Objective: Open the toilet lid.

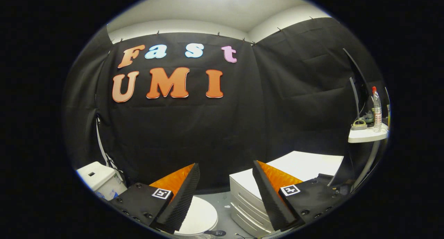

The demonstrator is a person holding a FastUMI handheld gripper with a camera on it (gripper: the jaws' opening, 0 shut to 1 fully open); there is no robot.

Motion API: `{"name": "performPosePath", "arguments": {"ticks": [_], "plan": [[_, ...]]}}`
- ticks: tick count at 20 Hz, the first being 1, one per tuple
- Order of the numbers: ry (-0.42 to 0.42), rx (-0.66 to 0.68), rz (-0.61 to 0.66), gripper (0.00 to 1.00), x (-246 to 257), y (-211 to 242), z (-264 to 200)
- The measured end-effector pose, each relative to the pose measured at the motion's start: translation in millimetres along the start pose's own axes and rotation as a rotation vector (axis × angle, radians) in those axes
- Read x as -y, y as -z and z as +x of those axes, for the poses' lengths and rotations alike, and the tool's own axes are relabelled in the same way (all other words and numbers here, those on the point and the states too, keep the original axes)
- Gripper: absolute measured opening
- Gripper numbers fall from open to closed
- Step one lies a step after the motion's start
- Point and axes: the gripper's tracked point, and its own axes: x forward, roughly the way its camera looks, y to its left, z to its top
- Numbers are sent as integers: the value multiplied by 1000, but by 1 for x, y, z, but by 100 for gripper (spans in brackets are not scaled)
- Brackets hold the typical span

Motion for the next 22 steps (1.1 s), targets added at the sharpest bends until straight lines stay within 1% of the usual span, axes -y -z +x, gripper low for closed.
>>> {"name": "performPosePath", "arguments": {"ticks": [6,8,15,17,22], "plan": [[-6,-88,4,98,-3,77,2],[-4,-130,24,98,-2,103,1],[29,-242,122,99,6,184,-8],[36,-259,156,98,11,199,-12],[83,-309,292,99,23,239,-18]]}}
